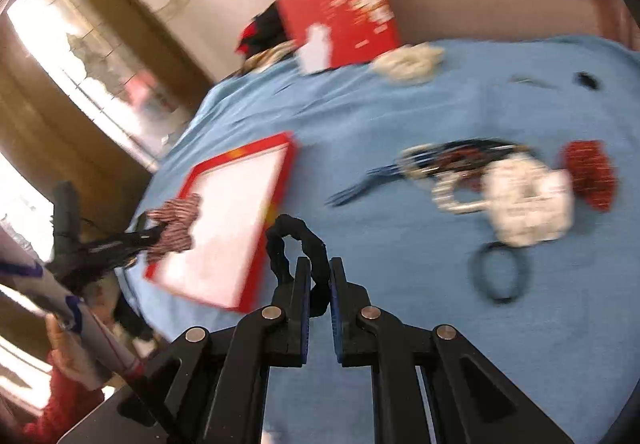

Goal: Organize jewelry
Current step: 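Drop the plaid scrunchie in the tray with the left tool while the right tool carries a hair tie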

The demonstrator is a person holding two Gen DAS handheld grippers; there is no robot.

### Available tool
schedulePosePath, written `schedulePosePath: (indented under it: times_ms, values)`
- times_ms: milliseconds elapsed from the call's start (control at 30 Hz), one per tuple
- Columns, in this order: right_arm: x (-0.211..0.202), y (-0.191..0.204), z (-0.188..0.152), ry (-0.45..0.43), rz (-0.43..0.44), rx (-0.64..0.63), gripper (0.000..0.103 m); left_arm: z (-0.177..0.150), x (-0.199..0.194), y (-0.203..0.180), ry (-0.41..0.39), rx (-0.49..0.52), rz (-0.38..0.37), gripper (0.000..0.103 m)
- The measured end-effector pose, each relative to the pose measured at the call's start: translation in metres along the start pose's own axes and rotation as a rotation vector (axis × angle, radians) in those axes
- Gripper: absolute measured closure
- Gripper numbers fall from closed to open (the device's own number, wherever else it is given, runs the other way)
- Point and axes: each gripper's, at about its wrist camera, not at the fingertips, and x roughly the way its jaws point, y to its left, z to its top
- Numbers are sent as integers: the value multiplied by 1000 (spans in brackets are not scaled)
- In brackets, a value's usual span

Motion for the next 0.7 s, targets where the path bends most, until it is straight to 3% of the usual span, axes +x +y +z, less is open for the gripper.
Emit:
schedulePosePath:
  times_ms: [100, 233, 400, 567, 700]
  values:
    - [34, 35, 0, 70, 60, -35, 93, 3, 6, 43, 4, -46, 98, 98]
    - [86, 77, 0, 147, 73, -105, 93, 3, 13, 78, 17, -85, 158, 98]
    - [136, 108, -4, 221, 48, -171, 93, 5, 24, 95, 43, -102, 168, 97]
    - [153, 117, -15, 250, 9, -230, 92, 7, 31, 98, 40, -121, 161, 94]
    - [155, 119, -18, 243, -22, -258, 92, 8, 29, 102, 26, -148, 151, 83]
